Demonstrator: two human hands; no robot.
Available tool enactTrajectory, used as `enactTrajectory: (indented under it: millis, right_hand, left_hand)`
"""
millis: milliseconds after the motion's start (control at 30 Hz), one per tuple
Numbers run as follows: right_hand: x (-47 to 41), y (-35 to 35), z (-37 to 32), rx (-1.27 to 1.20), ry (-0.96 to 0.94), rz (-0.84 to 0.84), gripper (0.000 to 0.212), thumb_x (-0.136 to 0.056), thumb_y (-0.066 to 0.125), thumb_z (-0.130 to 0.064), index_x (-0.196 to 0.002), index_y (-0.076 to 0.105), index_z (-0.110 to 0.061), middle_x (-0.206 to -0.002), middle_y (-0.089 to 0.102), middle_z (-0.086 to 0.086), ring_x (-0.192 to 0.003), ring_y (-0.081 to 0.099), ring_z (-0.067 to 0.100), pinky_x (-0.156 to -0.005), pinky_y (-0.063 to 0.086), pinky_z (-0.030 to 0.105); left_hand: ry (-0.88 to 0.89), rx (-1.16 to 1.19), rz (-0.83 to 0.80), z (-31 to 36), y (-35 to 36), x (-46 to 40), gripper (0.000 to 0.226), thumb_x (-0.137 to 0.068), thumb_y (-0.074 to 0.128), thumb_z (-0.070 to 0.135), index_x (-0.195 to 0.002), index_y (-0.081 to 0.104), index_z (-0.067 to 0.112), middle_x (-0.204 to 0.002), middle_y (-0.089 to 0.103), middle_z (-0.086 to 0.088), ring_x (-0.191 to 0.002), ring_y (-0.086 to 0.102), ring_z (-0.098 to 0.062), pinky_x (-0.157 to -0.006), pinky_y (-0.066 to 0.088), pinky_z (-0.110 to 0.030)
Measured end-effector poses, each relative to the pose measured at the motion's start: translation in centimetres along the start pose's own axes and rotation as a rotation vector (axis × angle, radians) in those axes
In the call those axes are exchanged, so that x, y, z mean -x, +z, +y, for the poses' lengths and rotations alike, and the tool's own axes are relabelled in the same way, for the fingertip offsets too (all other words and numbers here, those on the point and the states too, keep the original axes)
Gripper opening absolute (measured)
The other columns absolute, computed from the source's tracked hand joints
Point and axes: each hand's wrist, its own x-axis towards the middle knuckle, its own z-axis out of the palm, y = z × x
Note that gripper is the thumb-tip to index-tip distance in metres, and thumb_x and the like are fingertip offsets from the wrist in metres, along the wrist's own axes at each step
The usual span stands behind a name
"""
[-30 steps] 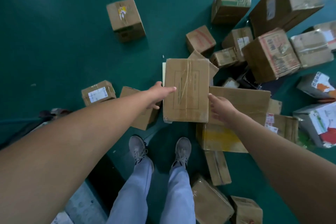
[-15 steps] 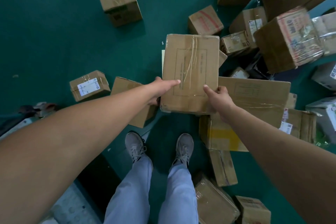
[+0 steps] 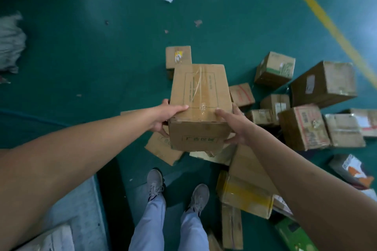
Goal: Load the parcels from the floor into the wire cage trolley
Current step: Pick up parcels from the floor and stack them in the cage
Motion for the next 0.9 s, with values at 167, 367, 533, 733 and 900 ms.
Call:
enactTrajectory:
  millis: [167, 367, 533, 733, 900]
  right_hand:
    - [9.4, 3.0, -7.5, 0.101, -0.089, -0.060, 0.067, -0.098, 0.066, -0.038, -0.152, 0.026, -0.039, -0.108, 0.050, -0.004, -0.096, 0.057, 0.022, -0.085, 0.060, 0.055]
    - [17.5, 10.0, -12.3, 0.305, -0.169, -0.153, 0.065, -0.095, 0.069, -0.037, -0.148, 0.032, -0.032, -0.126, 0.052, 0.002, -0.110, 0.057, 0.030, -0.077, 0.062, 0.058]
    - [24.0, 19.5, -14.2, 0.474, -0.206, -0.253, 0.063, -0.094, 0.071, -0.036, -0.145, 0.033, -0.032, -0.125, 0.052, 0.004, -0.114, 0.056, 0.031, -0.077, 0.063, 0.056]
    - [31.0, 32.5, -13.3, 0.751, -0.264, -0.423, 0.057, -0.092, 0.072, -0.041, -0.137, 0.039, -0.025, -0.125, 0.052, 0.008, -0.109, 0.059, 0.031, -0.071, 0.065, 0.048]
    - [36.3, 42.7, -10.8, 0.935, -0.313, -0.555, 0.052, -0.095, 0.068, -0.039, -0.136, 0.039, -0.024, -0.124, 0.053, 0.007, -0.104, 0.062, 0.029, -0.064, 0.064, 0.040]
  left_hand:
    - [-0.004, 0.195, 0.027, -1.0, -4.5, 11.4, 0.109, -0.082, 0.082, 0.048, -0.157, 0.004, 0.041, -0.155, 0.032, -0.013, -0.126, 0.048, -0.043, -0.082, 0.054, -0.072]
    - [0.026, 0.414, 0.075, -4.8, -10.6, 22.6, 0.073, -0.084, 0.082, 0.041, -0.138, 0.035, 0.027, -0.132, 0.045, -0.014, -0.112, 0.055, -0.041, -0.081, 0.059, -0.064]
    - [0.030, 0.560, 0.171, -11.2, -16.8, 31.1, 0.055, -0.085, 0.081, 0.041, -0.127, 0.050, 0.023, -0.136, 0.047, -0.014, -0.122, 0.053, -0.043, -0.082, 0.061, -0.059]
    - [0.022, 0.775, 0.275, -22.7, -22.6, 40.0, 0.034, -0.092, 0.074, 0.042, -0.110, 0.056, 0.019, -0.124, 0.050, -0.013, -0.114, 0.055, -0.037, -0.093, 0.058, -0.056]
    - [0.019, 0.959, 0.387, -32.3, -26.5, 45.0, 0.053, -0.087, 0.079, 0.043, -0.127, 0.055, 0.019, -0.127, 0.056, -0.016, -0.114, 0.060, -0.038, -0.088, 0.060, -0.056]
